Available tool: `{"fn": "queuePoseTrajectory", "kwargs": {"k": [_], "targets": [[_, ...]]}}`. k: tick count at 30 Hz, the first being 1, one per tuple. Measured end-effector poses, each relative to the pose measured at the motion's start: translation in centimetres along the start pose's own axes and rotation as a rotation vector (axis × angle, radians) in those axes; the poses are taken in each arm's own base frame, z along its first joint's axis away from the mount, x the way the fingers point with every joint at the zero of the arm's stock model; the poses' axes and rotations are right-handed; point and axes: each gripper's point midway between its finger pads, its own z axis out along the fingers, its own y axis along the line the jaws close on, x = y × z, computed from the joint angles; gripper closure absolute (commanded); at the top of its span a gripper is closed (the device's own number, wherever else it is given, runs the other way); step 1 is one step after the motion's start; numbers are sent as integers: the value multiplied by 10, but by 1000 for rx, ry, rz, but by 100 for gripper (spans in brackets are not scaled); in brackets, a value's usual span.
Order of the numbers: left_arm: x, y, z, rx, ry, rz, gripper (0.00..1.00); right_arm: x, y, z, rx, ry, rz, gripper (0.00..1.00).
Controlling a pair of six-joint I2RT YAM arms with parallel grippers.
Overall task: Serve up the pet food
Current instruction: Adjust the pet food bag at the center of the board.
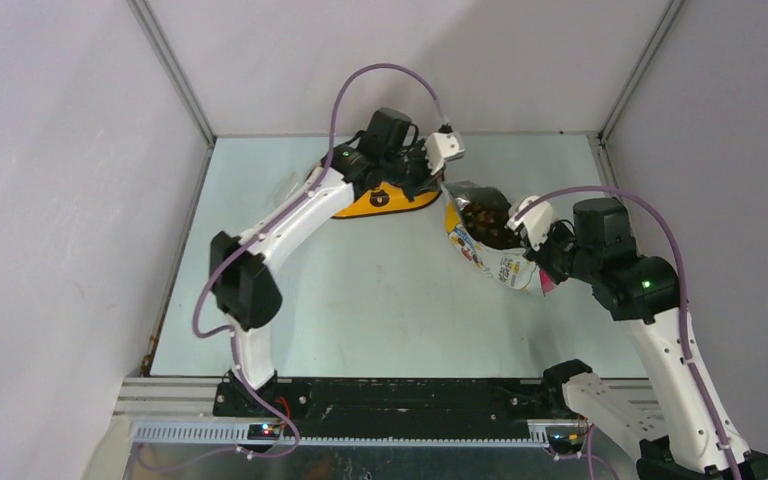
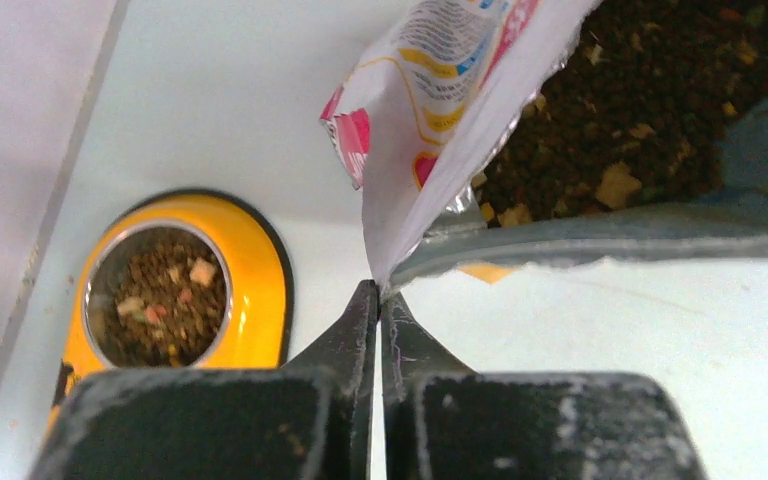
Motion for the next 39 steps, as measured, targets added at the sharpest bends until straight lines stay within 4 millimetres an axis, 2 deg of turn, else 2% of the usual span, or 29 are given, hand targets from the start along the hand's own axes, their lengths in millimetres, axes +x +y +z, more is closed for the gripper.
{"fn": "queuePoseTrajectory", "kwargs": {"k": [4,8,9,10,11,13,15,16,19,20,23,28,33,39], "targets": [[9,-16,-41,-15,8,-8,100,-4,3,-5,-42,-41,14,100],[-1,-26,-94,-64,-37,15,100,-7,-9,-10,-42,-97,104,100],[-5,-29,-104,-72,-51,22,97,-6,-13,-10,-39,-105,128,100],[-9,-30,-113,-81,-64,34,90,-6,-19,-10,-36,-118,159,100],[-14,-32,-120,-86,-76,44,70,-6,-26,-9,-33,-131,188,100],[-22,-36,-128,-88,-93,75,50,-8,-38,-6,-32,-159,233,100],[-23,-37,-126,-79,-85,106,37,-8,-46,-5,-42,-183,266,100],[-23,-36,-121,-72,-76,122,34,-8,-47,-5,-51,-196,278,100],[-25,-31,-101,-45,-47,174,3,-9,-47,-7,-68,-220,283,100],[-28,-29,-91,-34,-42,197,1,-9,-45,-7,-73,-223,280,100],[-36,-21,-62,-13,-42,253,0,-9,-40,-9,-89,-227,267,100],[-42,-18,-27,47,-61,300,0,-7,-35,-10,-93,-231,242,100],[-48,-27,-14,104,-76,370,0,-7,-34,-11,-94,-234,236,100],[-46,-54,-2,188,-70,447,5,-7,-33,-10,-98,-236,235,100]]}}
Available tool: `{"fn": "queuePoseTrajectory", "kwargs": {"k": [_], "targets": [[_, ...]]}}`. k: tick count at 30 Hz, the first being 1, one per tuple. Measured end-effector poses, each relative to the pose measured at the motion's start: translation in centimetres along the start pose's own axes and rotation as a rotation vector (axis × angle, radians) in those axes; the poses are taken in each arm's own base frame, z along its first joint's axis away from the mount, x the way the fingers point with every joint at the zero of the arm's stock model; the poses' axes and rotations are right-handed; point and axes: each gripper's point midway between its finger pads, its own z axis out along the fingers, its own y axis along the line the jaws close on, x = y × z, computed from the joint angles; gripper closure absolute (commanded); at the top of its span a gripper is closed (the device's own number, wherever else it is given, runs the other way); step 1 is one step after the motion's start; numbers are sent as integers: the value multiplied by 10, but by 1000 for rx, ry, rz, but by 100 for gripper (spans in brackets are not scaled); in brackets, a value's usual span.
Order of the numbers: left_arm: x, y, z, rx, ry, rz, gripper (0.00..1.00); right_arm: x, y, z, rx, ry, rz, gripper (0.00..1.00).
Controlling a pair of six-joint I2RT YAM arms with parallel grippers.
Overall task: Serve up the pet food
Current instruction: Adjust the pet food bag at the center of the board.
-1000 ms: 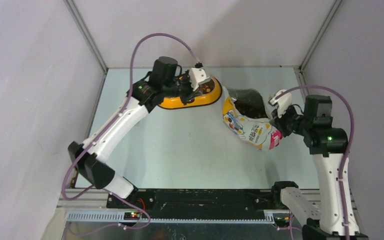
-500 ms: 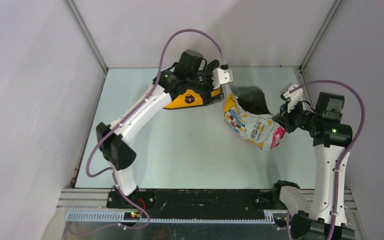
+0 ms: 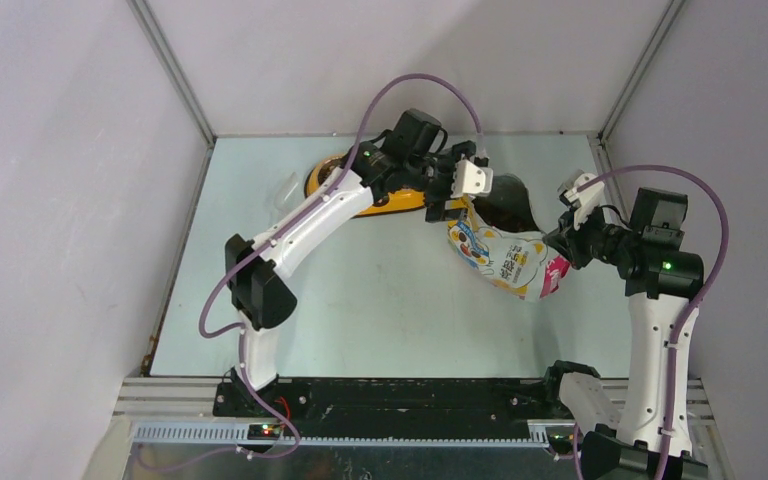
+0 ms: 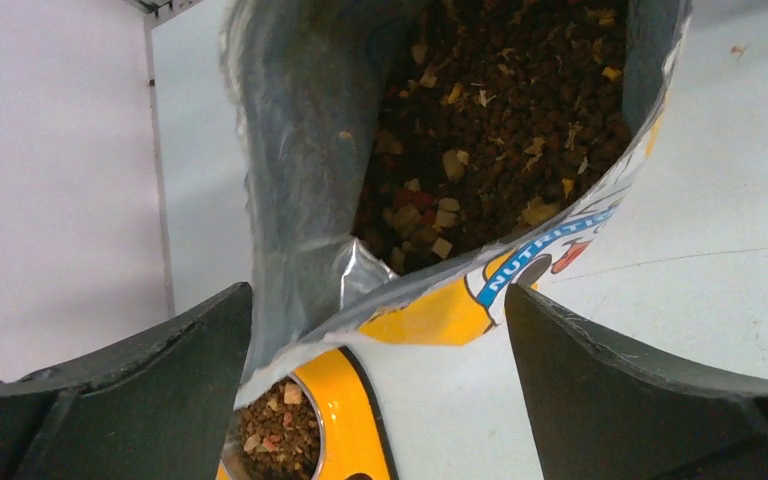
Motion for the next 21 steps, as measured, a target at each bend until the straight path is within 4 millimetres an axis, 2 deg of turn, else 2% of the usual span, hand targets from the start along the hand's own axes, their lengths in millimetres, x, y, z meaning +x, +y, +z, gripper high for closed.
{"fn": "queuePoseTrajectory", "kwargs": {"k": [5,9,15,21], "targets": [[6,-6,15,21,25,38,7,0,1,0,-5,-3,1,100],[10,-2,17,4,42,44,10,0,1,1,-9,-4,-2,100],[11,4,16,-22,53,58,31,0,1,1,-9,-4,-9,100],[16,1,16,-8,69,84,52,1,2,0,-8,-5,-10,100]]}}
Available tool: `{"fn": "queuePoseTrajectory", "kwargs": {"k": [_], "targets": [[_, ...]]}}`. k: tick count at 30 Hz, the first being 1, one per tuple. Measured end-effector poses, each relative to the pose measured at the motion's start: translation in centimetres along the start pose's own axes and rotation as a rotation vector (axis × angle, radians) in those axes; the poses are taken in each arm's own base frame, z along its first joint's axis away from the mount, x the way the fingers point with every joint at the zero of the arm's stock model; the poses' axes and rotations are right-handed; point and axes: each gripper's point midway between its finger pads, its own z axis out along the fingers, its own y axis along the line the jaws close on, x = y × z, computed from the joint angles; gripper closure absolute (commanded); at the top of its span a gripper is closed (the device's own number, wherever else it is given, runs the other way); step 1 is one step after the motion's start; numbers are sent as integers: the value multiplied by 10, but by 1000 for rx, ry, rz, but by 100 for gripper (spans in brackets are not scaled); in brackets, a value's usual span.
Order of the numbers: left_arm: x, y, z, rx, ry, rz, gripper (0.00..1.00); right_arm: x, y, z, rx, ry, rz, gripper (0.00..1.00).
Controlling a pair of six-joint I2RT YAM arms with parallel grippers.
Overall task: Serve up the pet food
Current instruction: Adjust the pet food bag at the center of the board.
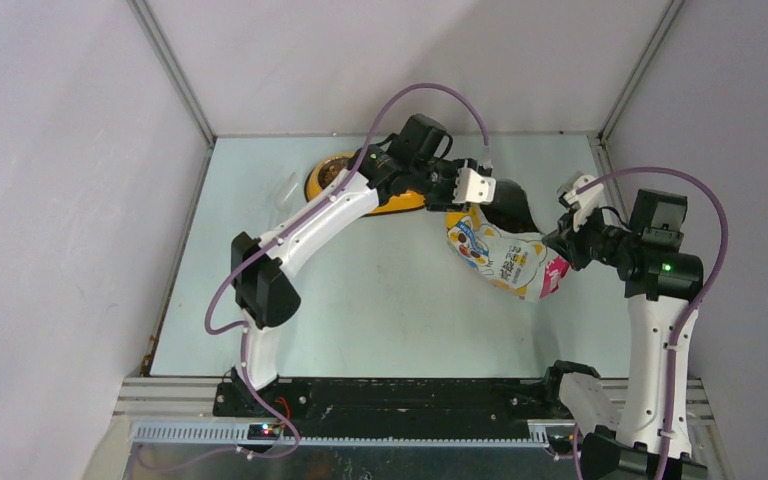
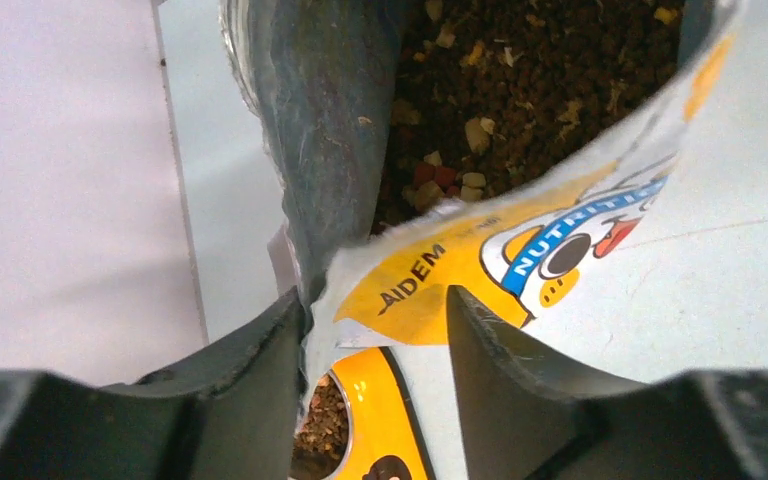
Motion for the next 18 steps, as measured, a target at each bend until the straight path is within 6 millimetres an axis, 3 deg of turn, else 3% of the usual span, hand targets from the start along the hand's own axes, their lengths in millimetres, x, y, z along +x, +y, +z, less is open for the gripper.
{"fn": "queuePoseTrajectory", "kwargs": {"k": [5,7,8,10,18], "targets": [[13,-10,5,33,25,10,65,0,0,0,1,-1,-1,100],[18,-13,6,40,35,10,78,0,1,0,1,0,0,100],[20,-14,6,41,39,10,91,1,1,0,1,1,1,100],[23,-14,6,41,46,8,99,1,1,0,2,5,3,100],[24,-21,-7,36,73,-39,100,2,-1,-1,17,11,14,100]]}}
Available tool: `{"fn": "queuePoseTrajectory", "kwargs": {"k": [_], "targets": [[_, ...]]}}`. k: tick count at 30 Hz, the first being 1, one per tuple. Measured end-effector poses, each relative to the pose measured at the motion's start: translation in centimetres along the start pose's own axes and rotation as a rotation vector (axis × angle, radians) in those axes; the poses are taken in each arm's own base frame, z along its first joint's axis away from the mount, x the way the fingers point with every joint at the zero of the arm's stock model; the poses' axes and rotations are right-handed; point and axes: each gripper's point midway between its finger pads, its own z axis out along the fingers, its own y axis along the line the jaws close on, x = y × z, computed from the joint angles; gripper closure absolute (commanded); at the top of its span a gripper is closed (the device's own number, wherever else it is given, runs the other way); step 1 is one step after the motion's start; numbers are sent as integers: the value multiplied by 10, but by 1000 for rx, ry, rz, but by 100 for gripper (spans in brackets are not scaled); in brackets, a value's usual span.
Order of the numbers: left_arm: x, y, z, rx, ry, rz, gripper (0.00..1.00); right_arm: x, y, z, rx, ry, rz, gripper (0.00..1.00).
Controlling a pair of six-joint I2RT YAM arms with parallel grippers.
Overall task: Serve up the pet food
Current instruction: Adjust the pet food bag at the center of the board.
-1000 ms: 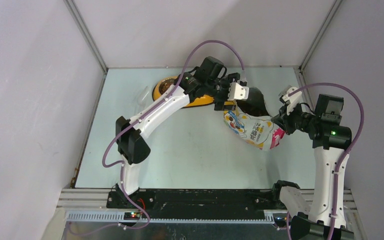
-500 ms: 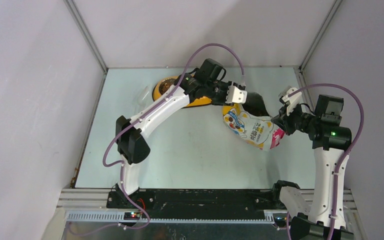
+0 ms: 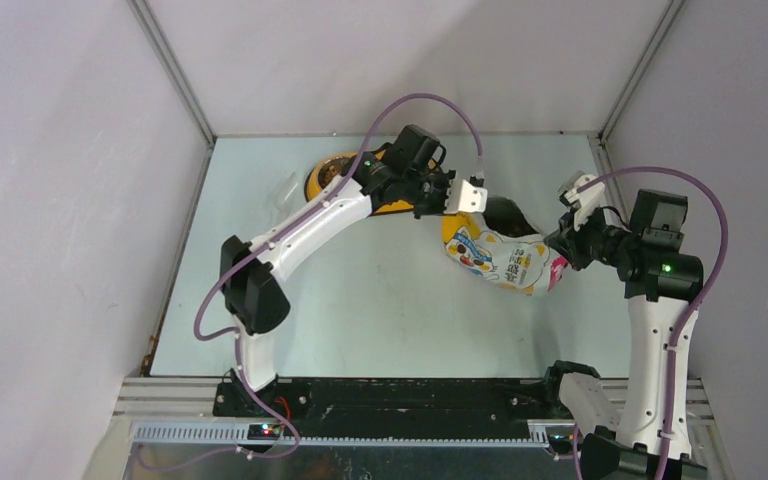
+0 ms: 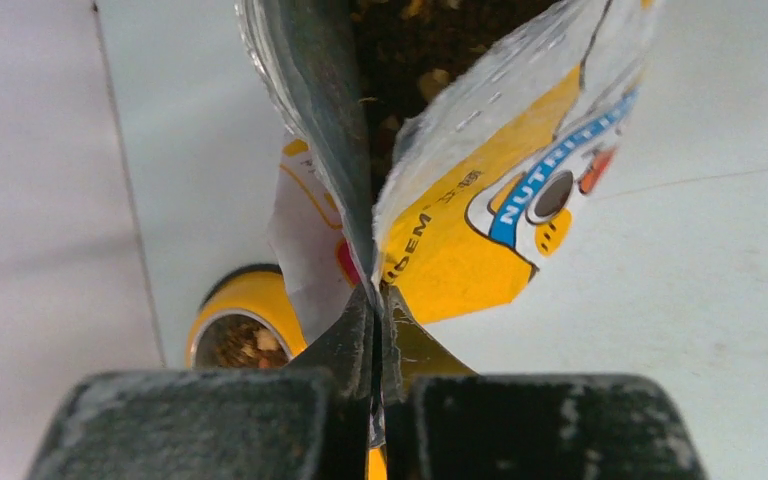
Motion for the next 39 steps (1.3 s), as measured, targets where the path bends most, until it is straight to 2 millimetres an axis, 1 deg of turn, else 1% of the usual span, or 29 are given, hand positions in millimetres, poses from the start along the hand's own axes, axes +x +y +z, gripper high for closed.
{"fn": "queuePoseTrajectory", "kwargs": {"k": [3,6,9,12,15,17,20,21,22,23,24,25,26,27,29,33,36,39], "targets": [[0,-17,-16,13,7,-43,100,-1,-6,0,29,2,12,100],[2,-44,-39,27,8,-99,100,-4,-15,2,73,5,23,100],[-5,-67,-63,45,-16,-144,100,-10,-18,10,82,1,27,100],[-11,-83,-83,43,-39,-204,100,-16,-14,19,65,-12,30,100],[-10,-94,-94,26,-41,-267,100,-22,-4,24,28,-21,12,100],[-7,-97,-98,7,-32,-303,100,-26,2,28,13,-23,-16,100],[-3,-94,-100,-25,-13,-347,100,-32,5,35,6,-30,-66,100],[-3,-93,-100,-32,-9,-354,100,-32,5,35,8,-30,-76,91],[-1,-92,-100,-42,-2,-365,100,-33,4,36,8,-30,-90,86],[0,-92,-101,-47,4,-373,100,-33,5,36,4,-31,-109,75],[1,-91,-101,-55,12,-377,100,-33,6,37,-3,-32,-132,69],[2,-91,-101,-62,20,-380,100,-34,7,37,-8,-36,-168,60],[2,-91,-100,-66,26,-385,100,-35,8,38,-14,-41,-195,56],[2,-92,-100,-68,31,-385,100,-36,12,38,-26,-50,-238,50],[1,-94,-99,-67,37,-388,100,-36,23,36,-53,-66,-323,47],[3,-94,-100,-71,47,-387,100,-31,40,34,-83,-89,-440,47],[4,-95,-100,-69,55,-389,100,-26,46,40,-93,-85,-498,48],[5,-97,-100,-64,59,-389,100,-19,49,51,-98,-71,-543,48]]}}
